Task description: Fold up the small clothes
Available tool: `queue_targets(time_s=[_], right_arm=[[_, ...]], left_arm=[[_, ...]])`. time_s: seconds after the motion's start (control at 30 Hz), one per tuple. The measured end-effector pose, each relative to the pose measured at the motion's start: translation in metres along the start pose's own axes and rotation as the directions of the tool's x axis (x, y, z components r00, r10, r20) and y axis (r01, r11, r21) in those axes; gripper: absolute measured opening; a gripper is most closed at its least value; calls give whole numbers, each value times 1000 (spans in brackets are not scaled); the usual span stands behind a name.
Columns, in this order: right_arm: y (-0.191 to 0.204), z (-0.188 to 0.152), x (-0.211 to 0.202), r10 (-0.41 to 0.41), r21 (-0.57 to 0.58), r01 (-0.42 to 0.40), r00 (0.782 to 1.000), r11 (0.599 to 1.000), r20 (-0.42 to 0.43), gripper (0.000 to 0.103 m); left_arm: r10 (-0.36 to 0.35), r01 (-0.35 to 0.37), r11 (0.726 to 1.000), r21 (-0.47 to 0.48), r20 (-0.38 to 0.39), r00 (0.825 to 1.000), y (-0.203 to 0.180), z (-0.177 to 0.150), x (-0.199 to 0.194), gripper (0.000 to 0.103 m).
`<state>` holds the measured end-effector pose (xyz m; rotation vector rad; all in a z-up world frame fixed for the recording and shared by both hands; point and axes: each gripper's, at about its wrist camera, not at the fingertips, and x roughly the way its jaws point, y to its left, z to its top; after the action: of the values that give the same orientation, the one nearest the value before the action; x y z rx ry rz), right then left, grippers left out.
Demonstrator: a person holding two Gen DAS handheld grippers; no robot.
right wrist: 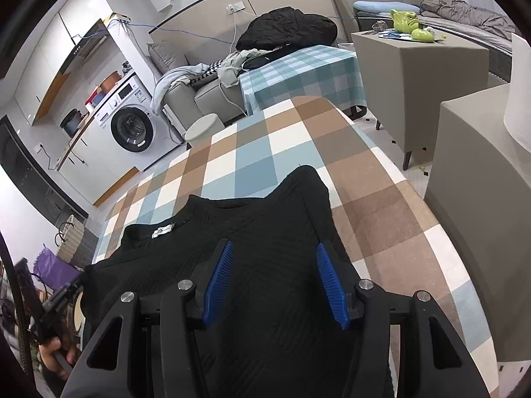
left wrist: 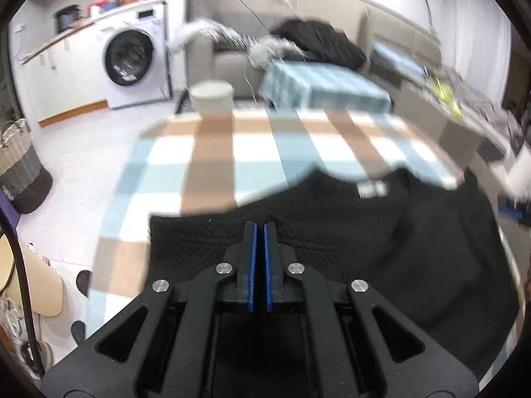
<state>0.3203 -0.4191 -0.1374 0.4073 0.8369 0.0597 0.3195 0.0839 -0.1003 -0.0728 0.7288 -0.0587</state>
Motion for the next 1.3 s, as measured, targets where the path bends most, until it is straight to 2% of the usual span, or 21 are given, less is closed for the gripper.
queue_targets(time_s=[0.1, 0.2, 0.23, 0.27, 0.3, 0.33, 0.37, 0.43, 0.5, 0.63, 0.7, 0.73, 0.77, 0.8, 0.87, 0.93, 1.0, 1.07, 1.1, 1.13, 1.3], right_arm=[[2, 4, 2, -6, 12, 6, 1000, 1000, 9, 54], [-1, 8, 9, -28, 32, 28, 1000, 999, 4, 54], [-3, 9, 10, -33, 31, 33, 999, 999, 2, 54], [-5, 9, 13, -41, 31, 41, 999, 999, -3, 54], [-9, 10, 15, -53, 36, 53, 999, 998, -12, 54], [-13, 12, 18, -59, 43, 60, 998, 997, -22, 54], [-18, 14, 21, -68, 54, 69, 997, 996, -30, 54], [-27, 20, 30, -74, 71, 78, 996, 994, -50, 54], [-33, 26, 39, -74, 81, 79, 995, 994, -64, 56], [-32, 37, 63, -43, 83, 52, 994, 995, -100, 56], [-25, 40, 74, -52, 56, 58, 993, 997, -102, 51], [-23, 41, 76, -44, 38, 48, 994, 998, -101, 42], [-19, 43, 77, -37, 14, 39, 994, 999, -103, 21], [-17, 44, 73, -22, -8, 21, 996, 1000, -86, 14], [-18, 46, 57, 51, -17, -51, 999, 999, -12, 6], [-28, 49, 41, 53, 26, -55, 997, 998, 58, 6], [-36, 51, 39, 55, 60, -59, 996, 996, 68, 6], [-34, 50, 44, 42, 53, -44, 998, 998, 43, 6], [-33, 49, 46, 42, 48, -44, 998, 998, 38, 6], [-32, 48, 48, 41, 46, -42, 999, 998, 32, 6], [-34, 46, 45, 64, 56, -66, 997, 996, 44, 6]], left_arm=[[4, -1, 998, -59, 48, 999, 10, 16, 0, 2], [29, -29, 996, -89, 2, 1000, 16, 20, 18, 9], [41, -45, 994, -99, -44, 998, 20, 18, 24, 19], [52, -59, 993, -106, -66, 996, 24, 16, 26, 34], [56, -64, 991, -115, -71, 996, 29, 13, 24, 43], [59, -67, 989, -133, -63, 996, 36, 10, 21, 60], [60, -67, 987, -147, -53, 997, 43, 6, 16, 69], [78, -85, 984, -157, -55, 995, 56, 0, 12, 70], [105, -119, 979, -167, -92, 990, 72, -4, 16, 70], [87, -121, 969, -215, -159, 983, 94, -14, 34, 70], [80, -120, 966, -230, -177, 981, 100, -19, 42, 67], [63, -107, 965, -238, -185, 981, 102, -20, 46, 62], [53, -101, 965, -243, -196, 979, 103, -21, 49, 58], [46, -96, 964, -249, -199, 979, 104, -22, 50, 58], [41, -87, 965, -247, -185, 982, 103, -21, 49, 58], [40, -88, 964, -251, -188, 981, 104, -20, 53, 57], [25, -76, 962, -262, -191, 981, 105, -19, 56, 48], [0, -54, 961, -270, -194, 981, 104, -18, 59, 21], [-2, -50, 962, -268, -193, 981, 103, -18, 60, 15], [6, -54, 965, -255, -186, 983, 100, -18, 59, 4], [40, -60, 970, -236, -88, 995, 95, -11, 36, 1]])
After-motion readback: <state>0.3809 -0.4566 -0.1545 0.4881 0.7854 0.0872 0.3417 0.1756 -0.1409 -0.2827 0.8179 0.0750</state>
